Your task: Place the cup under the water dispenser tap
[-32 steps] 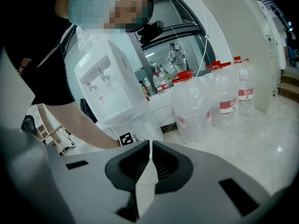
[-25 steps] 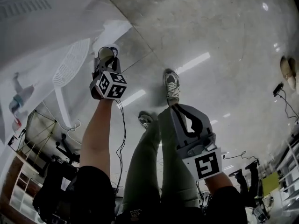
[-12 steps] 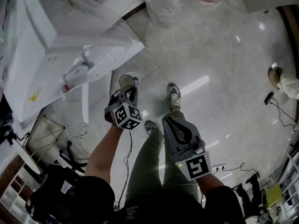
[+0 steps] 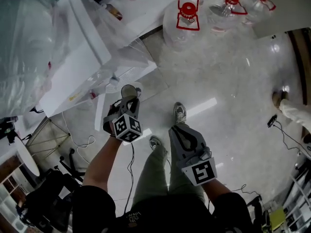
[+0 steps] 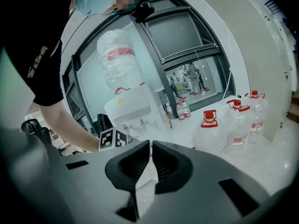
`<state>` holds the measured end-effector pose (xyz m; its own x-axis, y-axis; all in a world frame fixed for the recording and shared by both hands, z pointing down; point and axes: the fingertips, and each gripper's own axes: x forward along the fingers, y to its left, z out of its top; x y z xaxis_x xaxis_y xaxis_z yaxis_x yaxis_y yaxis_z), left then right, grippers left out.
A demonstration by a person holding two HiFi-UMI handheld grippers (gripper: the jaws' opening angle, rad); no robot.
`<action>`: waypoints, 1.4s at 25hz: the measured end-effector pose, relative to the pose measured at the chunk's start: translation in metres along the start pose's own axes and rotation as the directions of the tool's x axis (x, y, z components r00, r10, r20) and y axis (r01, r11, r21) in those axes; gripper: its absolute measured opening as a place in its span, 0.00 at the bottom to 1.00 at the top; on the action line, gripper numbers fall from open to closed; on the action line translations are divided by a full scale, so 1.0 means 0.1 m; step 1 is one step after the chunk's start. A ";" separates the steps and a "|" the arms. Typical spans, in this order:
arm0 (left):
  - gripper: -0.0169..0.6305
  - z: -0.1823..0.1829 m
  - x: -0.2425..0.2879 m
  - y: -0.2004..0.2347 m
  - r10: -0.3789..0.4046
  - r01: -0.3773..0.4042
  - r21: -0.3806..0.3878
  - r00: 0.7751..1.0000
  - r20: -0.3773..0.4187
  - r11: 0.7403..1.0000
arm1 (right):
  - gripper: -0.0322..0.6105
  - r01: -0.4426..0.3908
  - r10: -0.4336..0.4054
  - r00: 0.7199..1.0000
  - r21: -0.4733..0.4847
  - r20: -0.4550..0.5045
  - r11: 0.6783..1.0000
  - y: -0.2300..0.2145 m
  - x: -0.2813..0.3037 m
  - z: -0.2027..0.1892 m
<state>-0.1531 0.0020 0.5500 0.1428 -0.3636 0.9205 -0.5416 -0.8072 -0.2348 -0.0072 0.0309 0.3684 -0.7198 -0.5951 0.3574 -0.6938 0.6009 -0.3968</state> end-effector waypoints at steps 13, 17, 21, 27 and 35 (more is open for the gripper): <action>0.11 0.12 0.35 0.62 0.042 -0.051 -0.094 0.995 -0.092 0.994 | 0.12 -0.031 0.030 0.999 -0.031 -0.029 0.999 -0.45 0.26 0.24; 0.11 0.07 0.43 0.65 0.053 -0.066 -0.111 0.992 -0.113 0.992 | 0.12 -0.033 0.032 0.999 -0.025 -0.035 0.999 -0.50 0.31 0.23; 0.11 0.10 0.41 0.66 0.091 -0.100 -0.066 0.987 -0.129 0.993 | 0.12 -0.030 0.029 0.999 -0.019 -0.036 0.999 -0.50 0.33 0.22; 0.13 0.13 0.43 0.65 0.166 -0.169 -0.029 0.983 -0.076 0.985 | 0.12 -0.023 0.023 0.999 -0.016 -0.023 1.000 -0.40 0.30 0.22; 0.17 0.13 0.18 0.60 0.186 -0.186 -0.039 0.982 -0.015 0.982 | 0.12 -0.015 0.015 1.000 -0.034 -0.004 0.999 -0.10 0.15 0.23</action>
<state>-0.1722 -0.0593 0.5478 0.0270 -0.5000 0.8656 -0.5903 -0.7068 -0.3899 -0.0108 0.0038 0.3583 -0.7299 -0.5839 0.3554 -0.6835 0.6274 -0.3730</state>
